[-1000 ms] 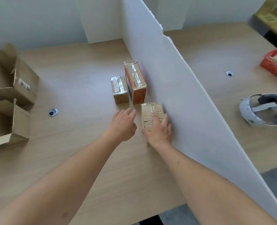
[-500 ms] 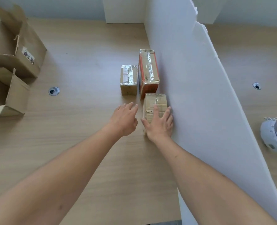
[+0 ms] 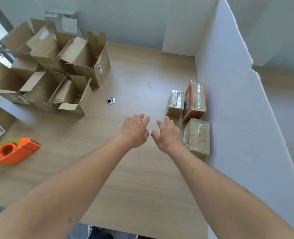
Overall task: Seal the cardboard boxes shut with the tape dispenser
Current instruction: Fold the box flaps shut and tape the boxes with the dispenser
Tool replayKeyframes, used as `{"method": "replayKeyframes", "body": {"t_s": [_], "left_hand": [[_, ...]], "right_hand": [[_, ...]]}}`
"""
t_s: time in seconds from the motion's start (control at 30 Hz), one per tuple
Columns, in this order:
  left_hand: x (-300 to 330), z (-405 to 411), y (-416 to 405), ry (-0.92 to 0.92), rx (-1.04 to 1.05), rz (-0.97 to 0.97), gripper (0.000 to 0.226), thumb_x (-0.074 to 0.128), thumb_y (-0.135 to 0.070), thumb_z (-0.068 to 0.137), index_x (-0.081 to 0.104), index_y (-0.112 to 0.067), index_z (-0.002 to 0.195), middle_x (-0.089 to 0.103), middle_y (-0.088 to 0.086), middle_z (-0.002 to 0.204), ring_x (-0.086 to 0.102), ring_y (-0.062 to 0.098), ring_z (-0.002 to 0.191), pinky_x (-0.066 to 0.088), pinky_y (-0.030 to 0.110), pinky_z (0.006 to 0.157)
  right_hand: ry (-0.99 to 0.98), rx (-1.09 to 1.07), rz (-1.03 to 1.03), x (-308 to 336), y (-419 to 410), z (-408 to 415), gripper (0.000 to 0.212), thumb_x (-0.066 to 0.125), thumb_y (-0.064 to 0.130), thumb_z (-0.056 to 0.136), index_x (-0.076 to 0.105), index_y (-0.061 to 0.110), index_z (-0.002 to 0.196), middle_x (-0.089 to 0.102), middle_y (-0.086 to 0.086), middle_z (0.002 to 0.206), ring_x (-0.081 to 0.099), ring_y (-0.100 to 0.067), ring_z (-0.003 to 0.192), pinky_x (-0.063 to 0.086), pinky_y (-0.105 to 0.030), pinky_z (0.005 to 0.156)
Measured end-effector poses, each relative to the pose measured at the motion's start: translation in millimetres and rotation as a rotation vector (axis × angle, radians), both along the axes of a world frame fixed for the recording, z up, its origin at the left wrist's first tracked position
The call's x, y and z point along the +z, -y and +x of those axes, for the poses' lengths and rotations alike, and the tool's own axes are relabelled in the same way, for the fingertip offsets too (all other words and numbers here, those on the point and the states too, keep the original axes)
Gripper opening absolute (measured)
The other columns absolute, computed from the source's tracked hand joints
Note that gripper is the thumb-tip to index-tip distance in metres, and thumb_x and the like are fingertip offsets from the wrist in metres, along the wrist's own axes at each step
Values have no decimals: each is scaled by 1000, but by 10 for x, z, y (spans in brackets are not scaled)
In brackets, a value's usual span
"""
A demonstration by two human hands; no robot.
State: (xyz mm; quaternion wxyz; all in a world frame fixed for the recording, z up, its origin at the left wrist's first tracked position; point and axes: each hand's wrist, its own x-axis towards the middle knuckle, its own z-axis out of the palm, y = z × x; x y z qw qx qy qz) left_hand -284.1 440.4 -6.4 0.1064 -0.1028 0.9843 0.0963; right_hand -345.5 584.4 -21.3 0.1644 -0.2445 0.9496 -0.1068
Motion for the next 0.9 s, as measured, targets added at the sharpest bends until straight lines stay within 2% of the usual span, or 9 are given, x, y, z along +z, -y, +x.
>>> {"method": "replayKeyframes", "body": {"t_s": [0.17, 0.27, 0.4, 0.57, 0.67, 0.73, 0.8, 0.9], "left_hand": [[76, 344, 675, -45, 74, 2, 58, 44, -34, 102, 30, -18, 156, 32, 5, 160, 32, 26, 145, 22, 45, 119], [60, 538, 1162, -59, 102, 8, 55, 46, -33, 102, 34, -17, 153, 36, 5, 156, 34, 26, 142, 22, 46, 120], [-18, 734, 1904, -73, 92, 7, 51, 48, -31, 100, 40, -16, 148, 39, 7, 154, 35, 26, 142, 21, 47, 121], [-237, 885, 2868, -66, 39, 15, 47, 52, -32, 96, 48, -15, 139, 48, 9, 145, 44, 27, 134, 36, 43, 111], [-367, 954, 3321, -49, 41, 37, 44, 54, -32, 94, 51, -14, 134, 52, 7, 136, 48, 27, 129, 38, 41, 107], [-481, 988, 3550, -25, 55, 41, 46, 54, -30, 94, 49, -13, 136, 48, 9, 144, 44, 29, 134, 36, 41, 108], [-608, 992, 3743, -8, 71, 63, 54, 55, -28, 94, 44, -12, 144, 34, 13, 158, 36, 31, 142, 34, 44, 114], [-805, 970, 3970, 1, 73, 90, 62, 55, -26, 94, 37, -14, 152, 23, 15, 164, 33, 32, 145, 32, 45, 117]], "right_hand": [[-5, 151, 9, 143, 732, 216, 56, 40, 48, 105, 38, 21, 153, 28, -12, 163, 27, -27, 149, 25, -42, 117], [-1, 169, 13, 171, 1208, 344, 52, 40, 45, 105, 42, 19, 150, 36, -11, 157, 33, -26, 146, 28, -40, 114], [10, 159, 21, 101, 1951, 537, 50, 41, 43, 105, 46, 17, 147, 38, -11, 156, 38, -25, 143, 30, -40, 112], [95, 85, 15, -90, 2938, 829, 52, 41, 43, 105, 41, 21, 151, 35, -10, 159, 44, -28, 139, 32, -41, 112], [131, 24, -32, -187, 3430, 947, 47, 44, 37, 104, 44, 20, 148, 37, -12, 153, 50, -33, 131, 37, -41, 109], [135, -21, -68, -233, 3677, 967, 43, 45, 32, 104, 47, 22, 145, 36, -14, 152, 50, -36, 128, 38, -42, 106], [157, -87, -103, -277, 3875, 917, 46, 45, 32, 104, 44, 28, 149, 28, -16, 158, 45, -37, 134, 36, -43, 110], [224, -213, -193, -394, 4127, 797, 49, 46, 33, 103, 43, 27, 152, 20, -13, 163, 38, -33, 142, 34, -41, 113]]}}
